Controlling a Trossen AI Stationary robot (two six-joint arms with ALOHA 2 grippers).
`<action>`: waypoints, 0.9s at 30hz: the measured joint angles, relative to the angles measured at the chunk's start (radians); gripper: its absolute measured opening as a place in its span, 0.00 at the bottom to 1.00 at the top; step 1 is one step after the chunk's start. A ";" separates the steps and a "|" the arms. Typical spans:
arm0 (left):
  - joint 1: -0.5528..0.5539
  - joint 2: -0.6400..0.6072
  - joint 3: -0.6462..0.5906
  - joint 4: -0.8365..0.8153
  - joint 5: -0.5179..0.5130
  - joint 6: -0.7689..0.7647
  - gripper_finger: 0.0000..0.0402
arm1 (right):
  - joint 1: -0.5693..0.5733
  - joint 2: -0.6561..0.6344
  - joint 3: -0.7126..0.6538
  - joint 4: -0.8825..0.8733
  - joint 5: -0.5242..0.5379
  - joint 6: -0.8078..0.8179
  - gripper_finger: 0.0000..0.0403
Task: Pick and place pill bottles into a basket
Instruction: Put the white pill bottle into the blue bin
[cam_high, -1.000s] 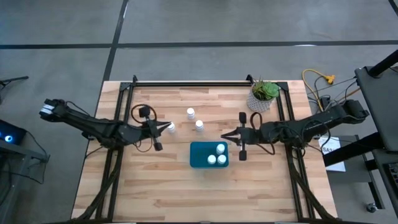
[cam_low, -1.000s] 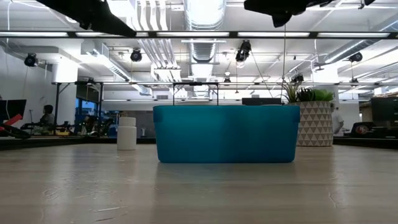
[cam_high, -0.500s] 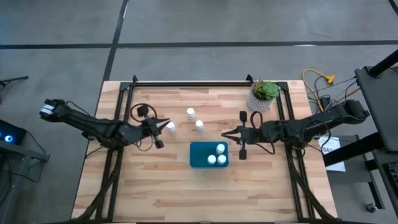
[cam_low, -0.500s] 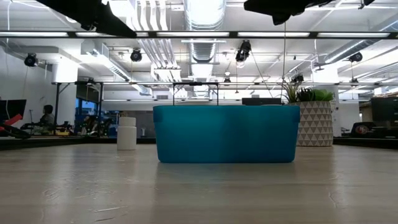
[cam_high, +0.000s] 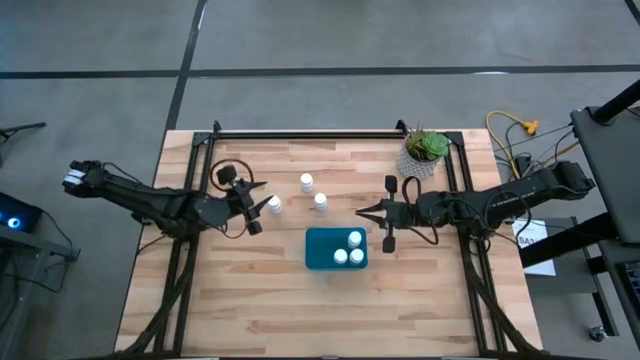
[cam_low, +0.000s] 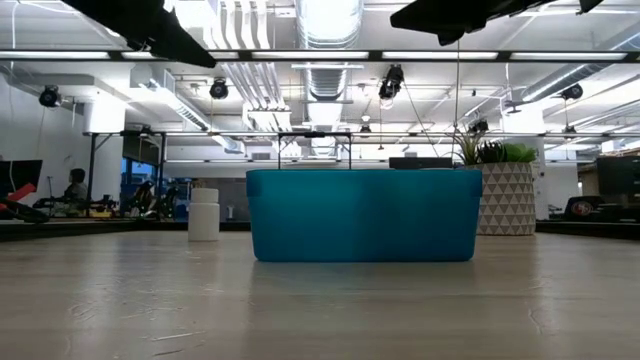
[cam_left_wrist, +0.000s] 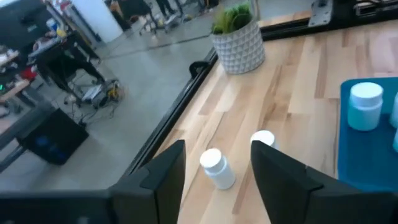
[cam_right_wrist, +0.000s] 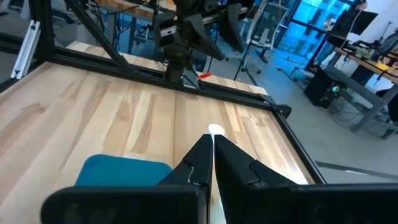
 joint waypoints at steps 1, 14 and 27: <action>0.007 0.000 0.015 -0.036 0.001 -0.016 0.43 | 0.000 0.000 0.000 0.000 0.000 0.003 0.02; 0.155 0.063 0.249 -0.516 0.352 -0.214 0.44 | 0.000 0.000 0.000 0.000 -0.002 0.030 0.02; 0.329 0.346 0.417 -0.734 0.577 -0.141 0.44 | 0.000 0.000 0.000 -0.001 -0.004 0.042 0.02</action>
